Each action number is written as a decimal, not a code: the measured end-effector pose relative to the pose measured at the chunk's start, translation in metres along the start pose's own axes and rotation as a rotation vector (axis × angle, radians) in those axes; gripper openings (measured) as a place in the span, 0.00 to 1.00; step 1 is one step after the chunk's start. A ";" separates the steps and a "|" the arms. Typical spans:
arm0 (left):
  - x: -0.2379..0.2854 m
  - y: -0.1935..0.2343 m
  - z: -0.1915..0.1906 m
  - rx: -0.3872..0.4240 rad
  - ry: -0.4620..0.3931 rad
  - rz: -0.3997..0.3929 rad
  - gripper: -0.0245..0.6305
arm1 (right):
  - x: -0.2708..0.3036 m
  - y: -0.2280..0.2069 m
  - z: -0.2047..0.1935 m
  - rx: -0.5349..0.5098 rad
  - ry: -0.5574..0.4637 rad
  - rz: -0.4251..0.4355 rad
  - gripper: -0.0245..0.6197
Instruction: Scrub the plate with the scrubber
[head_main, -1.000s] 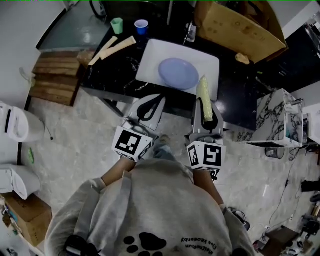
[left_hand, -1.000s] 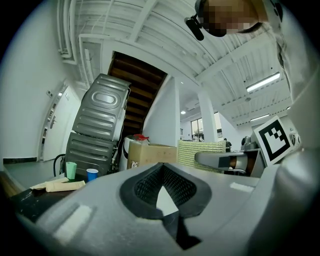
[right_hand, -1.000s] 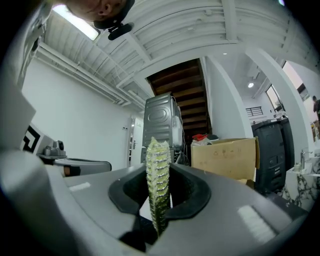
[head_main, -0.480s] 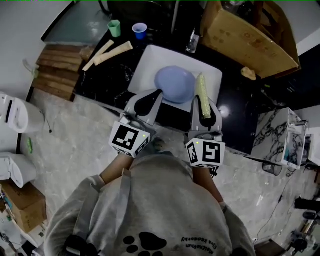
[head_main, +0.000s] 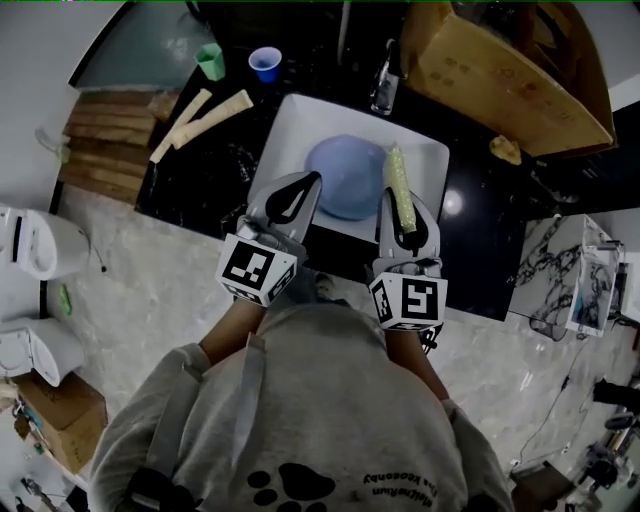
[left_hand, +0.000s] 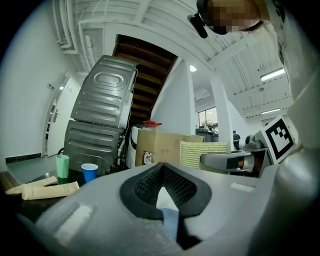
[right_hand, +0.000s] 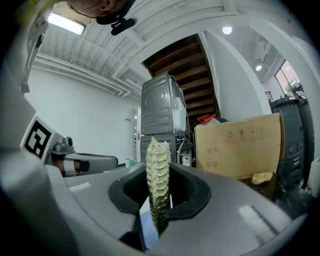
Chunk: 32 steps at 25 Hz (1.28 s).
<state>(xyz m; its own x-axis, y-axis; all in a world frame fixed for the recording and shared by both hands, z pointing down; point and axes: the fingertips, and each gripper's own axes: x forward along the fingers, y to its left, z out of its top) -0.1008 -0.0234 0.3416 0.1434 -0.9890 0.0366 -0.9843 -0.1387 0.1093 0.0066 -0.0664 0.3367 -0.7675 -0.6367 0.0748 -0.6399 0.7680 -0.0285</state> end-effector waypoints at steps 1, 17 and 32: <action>0.007 0.006 -0.004 0.000 0.009 -0.009 0.04 | 0.008 -0.001 -0.004 -0.002 0.013 -0.002 0.14; 0.090 0.057 -0.094 -0.077 0.223 -0.231 0.04 | 0.091 -0.022 -0.086 -0.010 0.248 -0.115 0.14; 0.104 0.082 -0.158 -0.134 0.442 -0.116 0.13 | 0.118 -0.027 -0.117 0.007 0.322 -0.065 0.14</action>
<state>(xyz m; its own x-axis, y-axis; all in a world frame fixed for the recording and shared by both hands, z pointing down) -0.1501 -0.1298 0.5115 0.3106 -0.8463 0.4328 -0.9414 -0.2107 0.2635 -0.0625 -0.1540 0.4626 -0.6741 -0.6287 0.3877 -0.6880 0.7254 -0.0199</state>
